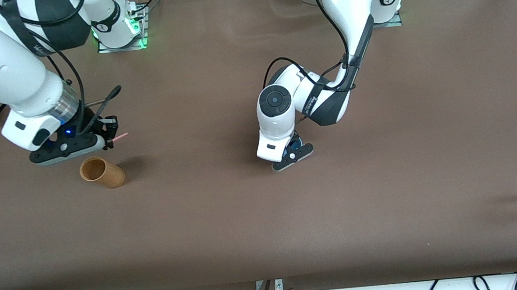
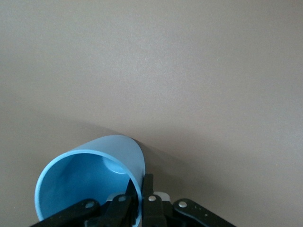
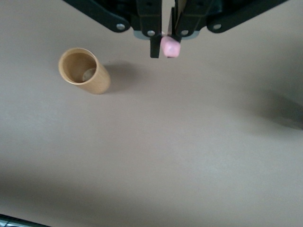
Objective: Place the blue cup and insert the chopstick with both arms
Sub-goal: 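Carry the blue cup with the left gripper while the right gripper lifts the chopstick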
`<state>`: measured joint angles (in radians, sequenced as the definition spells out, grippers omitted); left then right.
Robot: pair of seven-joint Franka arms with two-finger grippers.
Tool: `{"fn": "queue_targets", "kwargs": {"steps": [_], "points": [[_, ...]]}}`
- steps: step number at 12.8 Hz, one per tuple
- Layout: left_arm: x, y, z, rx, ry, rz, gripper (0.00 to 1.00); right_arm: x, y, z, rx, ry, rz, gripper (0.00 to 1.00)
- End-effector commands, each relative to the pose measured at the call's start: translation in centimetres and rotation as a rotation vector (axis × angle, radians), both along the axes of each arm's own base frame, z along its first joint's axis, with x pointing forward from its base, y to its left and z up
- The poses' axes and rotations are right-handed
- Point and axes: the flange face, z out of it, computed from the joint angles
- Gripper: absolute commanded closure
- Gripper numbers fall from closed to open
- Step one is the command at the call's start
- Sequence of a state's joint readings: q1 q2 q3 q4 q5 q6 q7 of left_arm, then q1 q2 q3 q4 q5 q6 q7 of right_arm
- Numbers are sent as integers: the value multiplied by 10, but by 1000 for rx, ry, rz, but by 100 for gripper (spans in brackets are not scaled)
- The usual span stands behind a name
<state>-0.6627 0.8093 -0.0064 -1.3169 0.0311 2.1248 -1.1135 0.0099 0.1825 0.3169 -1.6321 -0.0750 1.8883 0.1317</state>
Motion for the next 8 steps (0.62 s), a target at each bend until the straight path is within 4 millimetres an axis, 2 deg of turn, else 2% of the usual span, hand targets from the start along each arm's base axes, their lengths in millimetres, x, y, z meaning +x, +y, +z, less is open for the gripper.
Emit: {"fn": "queue_targets", "kwargs": {"steps": [1, 2, 3, 4, 6, 7, 8], "points": [[7, -1, 3, 9, -13, 3, 46, 13, 17, 0, 33, -5, -35, 95], [8, 0, 6, 9, -17, 1, 14, 14, 27, -2, 41, -9, -42, 95], [9, -1, 12, 5, -21, -5, 0, 16, 39, -5, 49, -8, -54, 95], [10, 0, 19, -4, -22, -11, 0, 19, 57, -5, 65, -10, -74, 95], [12, 7, 49, -2, -19, -13, 0, 25, 82, -14, 87, 4, -112, 93], [12, 15, 75, 10, -6, -63, 0, 24, 101, -20, 96, 9, -128, 93], [15, 29, 111, 9, -13, -130, 0, 23, 123, -24, 111, 14, -158, 93]]}}
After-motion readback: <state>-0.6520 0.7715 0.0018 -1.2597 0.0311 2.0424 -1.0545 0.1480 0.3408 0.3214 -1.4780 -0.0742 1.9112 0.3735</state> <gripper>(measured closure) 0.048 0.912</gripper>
